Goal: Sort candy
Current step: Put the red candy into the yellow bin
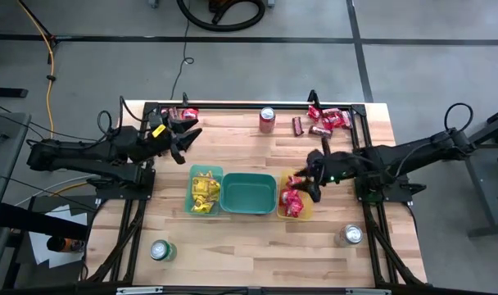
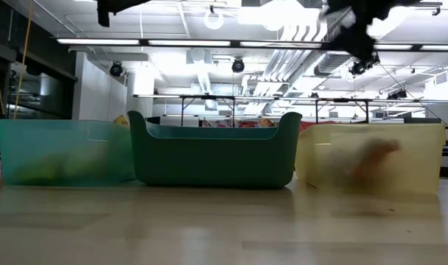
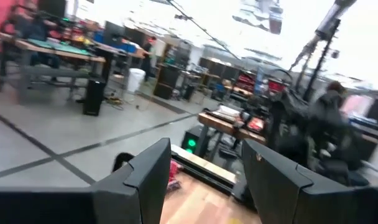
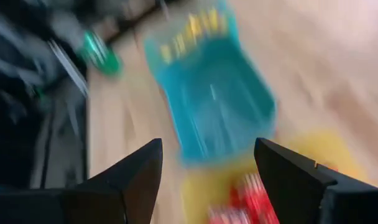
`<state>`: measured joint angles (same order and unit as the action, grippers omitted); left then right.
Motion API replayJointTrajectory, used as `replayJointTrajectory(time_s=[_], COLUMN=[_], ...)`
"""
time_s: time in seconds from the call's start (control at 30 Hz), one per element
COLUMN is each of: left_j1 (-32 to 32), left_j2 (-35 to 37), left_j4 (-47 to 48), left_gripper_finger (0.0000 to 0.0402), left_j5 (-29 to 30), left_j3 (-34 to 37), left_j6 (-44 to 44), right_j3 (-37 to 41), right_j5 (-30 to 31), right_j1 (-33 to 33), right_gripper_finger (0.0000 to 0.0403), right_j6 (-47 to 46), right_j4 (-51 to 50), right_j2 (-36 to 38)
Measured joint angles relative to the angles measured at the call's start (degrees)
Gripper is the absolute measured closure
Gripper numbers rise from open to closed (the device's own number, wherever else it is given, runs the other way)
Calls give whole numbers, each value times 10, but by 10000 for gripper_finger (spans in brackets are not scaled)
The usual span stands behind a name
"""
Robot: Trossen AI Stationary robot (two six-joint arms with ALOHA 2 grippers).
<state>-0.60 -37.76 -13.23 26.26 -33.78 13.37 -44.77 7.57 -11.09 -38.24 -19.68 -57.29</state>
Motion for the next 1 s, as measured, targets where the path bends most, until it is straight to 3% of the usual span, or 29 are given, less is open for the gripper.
replayJointTrajectory(time_s=[0.23,0.4,0.63,0.73,0.83,1.0], left_j1=[0,0,0,1,27,118], left_j2=[-10,-17,-16,-16,-28,-91], left_j4=[30,53,62,83,190,412], left_gripper_finger=[216,216,216,216,216,216], left_j5=[-88,-123,-172,-146,-100,-103], left_j3=[0,0,0,-2,-27,-84], left_j6=[-1,0,11,104,203,213], right_j3=[-33,-55,-103,-122,-139,-167], right_j5=[116,116,82,70,57,55], right_j1=[35,73,99,107,113,112], right_gripper_finger=[151,151,151,151,151,151], right_j6=[96,113,115,112,111,113], right_j4=[217,295,294,283,251,163], right_j2=[-36,-89,-155,-162,-161,-151])
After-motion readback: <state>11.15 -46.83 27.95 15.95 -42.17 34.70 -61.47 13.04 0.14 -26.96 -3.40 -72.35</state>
